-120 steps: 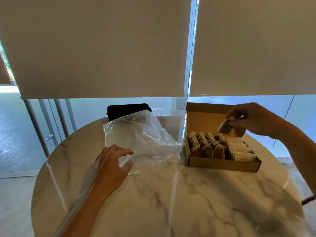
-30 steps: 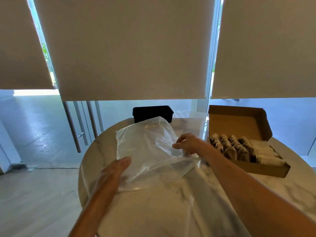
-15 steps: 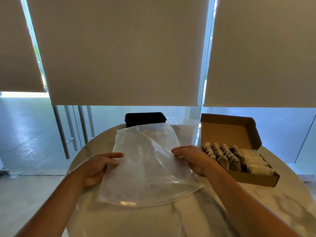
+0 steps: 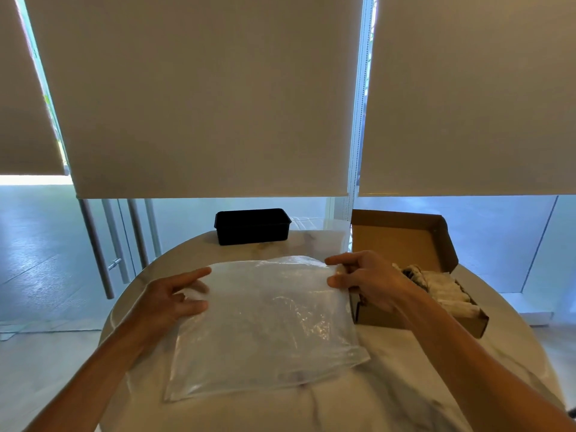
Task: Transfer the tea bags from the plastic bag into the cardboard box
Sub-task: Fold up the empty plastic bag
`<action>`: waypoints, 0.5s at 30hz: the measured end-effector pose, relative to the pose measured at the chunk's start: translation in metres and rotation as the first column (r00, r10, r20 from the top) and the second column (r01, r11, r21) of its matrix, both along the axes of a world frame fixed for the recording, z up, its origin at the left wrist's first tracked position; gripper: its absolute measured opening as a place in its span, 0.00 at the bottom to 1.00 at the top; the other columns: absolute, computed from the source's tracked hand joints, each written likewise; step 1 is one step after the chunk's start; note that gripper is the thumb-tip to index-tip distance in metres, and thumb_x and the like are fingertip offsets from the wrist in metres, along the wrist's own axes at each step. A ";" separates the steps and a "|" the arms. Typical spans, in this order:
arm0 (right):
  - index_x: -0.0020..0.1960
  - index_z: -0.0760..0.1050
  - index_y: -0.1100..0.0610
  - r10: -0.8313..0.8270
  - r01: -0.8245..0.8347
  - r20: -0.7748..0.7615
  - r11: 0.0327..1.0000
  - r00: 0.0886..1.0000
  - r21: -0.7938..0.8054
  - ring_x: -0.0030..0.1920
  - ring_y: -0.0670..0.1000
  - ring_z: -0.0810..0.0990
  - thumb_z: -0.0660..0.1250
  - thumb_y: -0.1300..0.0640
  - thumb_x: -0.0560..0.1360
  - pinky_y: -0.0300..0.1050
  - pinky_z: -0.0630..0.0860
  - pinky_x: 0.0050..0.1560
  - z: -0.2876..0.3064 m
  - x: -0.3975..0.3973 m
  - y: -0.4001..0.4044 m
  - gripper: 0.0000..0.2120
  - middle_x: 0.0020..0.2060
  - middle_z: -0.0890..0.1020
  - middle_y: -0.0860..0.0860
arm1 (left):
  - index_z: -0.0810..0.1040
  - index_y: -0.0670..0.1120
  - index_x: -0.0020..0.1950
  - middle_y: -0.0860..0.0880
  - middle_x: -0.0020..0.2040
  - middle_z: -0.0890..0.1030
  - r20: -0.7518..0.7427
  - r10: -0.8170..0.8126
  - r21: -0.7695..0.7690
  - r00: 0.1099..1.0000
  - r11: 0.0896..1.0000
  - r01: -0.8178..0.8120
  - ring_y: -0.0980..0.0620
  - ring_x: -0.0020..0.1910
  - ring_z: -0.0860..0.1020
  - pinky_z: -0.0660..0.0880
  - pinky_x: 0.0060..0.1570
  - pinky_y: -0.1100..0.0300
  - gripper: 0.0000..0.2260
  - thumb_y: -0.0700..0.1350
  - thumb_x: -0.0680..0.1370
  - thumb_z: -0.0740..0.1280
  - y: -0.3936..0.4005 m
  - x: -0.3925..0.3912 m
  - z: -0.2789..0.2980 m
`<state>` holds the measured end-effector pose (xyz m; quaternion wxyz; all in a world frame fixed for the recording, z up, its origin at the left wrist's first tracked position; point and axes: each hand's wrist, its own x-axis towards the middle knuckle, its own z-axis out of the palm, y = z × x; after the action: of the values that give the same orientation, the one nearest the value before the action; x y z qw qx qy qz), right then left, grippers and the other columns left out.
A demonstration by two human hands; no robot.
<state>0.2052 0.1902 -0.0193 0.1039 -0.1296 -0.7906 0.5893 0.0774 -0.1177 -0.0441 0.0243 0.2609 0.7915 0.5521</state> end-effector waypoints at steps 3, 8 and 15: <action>0.47 0.81 0.50 -0.021 0.030 -0.048 0.982 0.999 0.186 0.47 0.50 0.80 0.73 0.62 0.70 0.38 0.80 0.43 0.008 0.016 -0.004 0.09 0.45 0.82 0.47 | 0.74 0.58 0.60 0.51 0.45 0.81 -0.095 0.024 -0.074 0.995 0.997 -0.031 0.53 0.42 0.77 0.72 0.43 0.72 0.26 0.38 0.67 0.76 0.002 0.002 0.006; 0.42 0.81 0.52 -0.024 0.074 -0.163 0.950 0.986 0.305 0.44 0.52 0.82 0.70 0.52 0.72 0.43 0.81 0.43 0.014 0.040 -0.004 0.04 0.40 0.84 0.48 | 0.79 0.58 0.46 0.55 0.45 0.80 -0.163 0.097 -0.080 0.982 0.991 -0.111 0.56 0.44 0.77 0.74 0.44 0.65 0.13 0.45 0.67 0.77 0.005 0.014 0.013; 0.46 0.77 0.53 -0.074 0.130 -0.328 0.980 0.942 0.153 0.45 0.55 0.83 0.62 0.49 0.77 0.51 0.82 0.46 0.018 0.056 -0.004 0.09 0.42 0.82 0.53 | 0.81 0.48 0.48 0.51 0.41 0.84 0.086 -0.034 0.110 0.996 0.994 0.025 0.51 0.45 0.81 0.76 0.42 0.63 0.04 0.46 0.74 0.69 0.008 0.030 0.026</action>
<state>0.2613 0.1864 -0.0008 0.2725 -0.0636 -0.8033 0.5258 0.1075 -0.1094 -0.0183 0.0532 0.2489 0.7544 0.6050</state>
